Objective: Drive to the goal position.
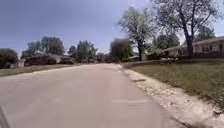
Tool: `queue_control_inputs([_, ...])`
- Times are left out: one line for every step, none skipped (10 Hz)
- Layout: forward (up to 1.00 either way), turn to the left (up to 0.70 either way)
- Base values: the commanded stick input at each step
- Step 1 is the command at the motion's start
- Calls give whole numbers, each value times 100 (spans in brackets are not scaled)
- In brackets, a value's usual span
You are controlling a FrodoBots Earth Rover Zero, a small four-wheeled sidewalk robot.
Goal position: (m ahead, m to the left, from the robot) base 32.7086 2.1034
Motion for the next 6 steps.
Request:
queue_control_inputs([70,0])
queue_control_inputs([70,0])
queue_control_inputs([70,0])
queue_control_inputs([70,0])
queue_control_inputs([70,0])
queue_control_inputs([70,0])
